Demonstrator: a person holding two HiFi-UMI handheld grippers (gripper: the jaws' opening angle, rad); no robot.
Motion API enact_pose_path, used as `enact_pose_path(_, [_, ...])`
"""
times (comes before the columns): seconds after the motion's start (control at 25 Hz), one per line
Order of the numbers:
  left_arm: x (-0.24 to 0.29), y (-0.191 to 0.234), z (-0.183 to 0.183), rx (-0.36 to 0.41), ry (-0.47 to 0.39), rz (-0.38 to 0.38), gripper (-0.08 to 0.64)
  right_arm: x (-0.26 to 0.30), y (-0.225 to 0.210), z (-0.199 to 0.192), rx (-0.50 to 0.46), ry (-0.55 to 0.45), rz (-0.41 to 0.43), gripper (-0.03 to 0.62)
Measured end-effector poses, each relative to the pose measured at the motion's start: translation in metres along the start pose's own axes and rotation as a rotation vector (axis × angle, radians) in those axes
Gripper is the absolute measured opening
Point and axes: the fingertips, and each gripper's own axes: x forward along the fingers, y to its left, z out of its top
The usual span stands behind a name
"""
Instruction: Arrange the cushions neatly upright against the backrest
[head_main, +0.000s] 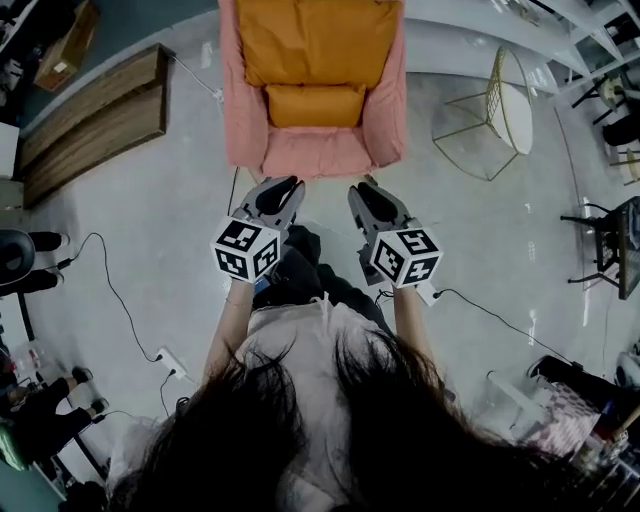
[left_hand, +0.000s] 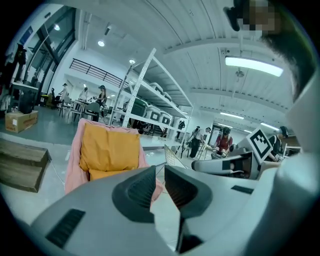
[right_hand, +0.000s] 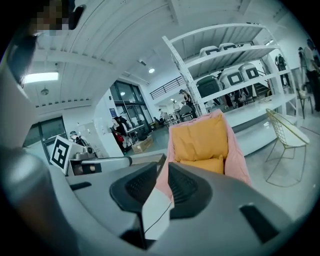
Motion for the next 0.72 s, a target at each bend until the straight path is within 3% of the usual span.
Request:
enact_pose_path(0.32, [-0.040,-0.052,-0.039,0.038,0.061,0.023,0.048,-0.042,0.032,-0.029,0.021,-0.015,0.065,0.081])
enact_pose_path(0.72, [-0.065,-0.056,-0.038,0.060,0.079,0.009,0.048,-0.044,0.061,-0.034,0.045,-0.027,0.078,0.081])
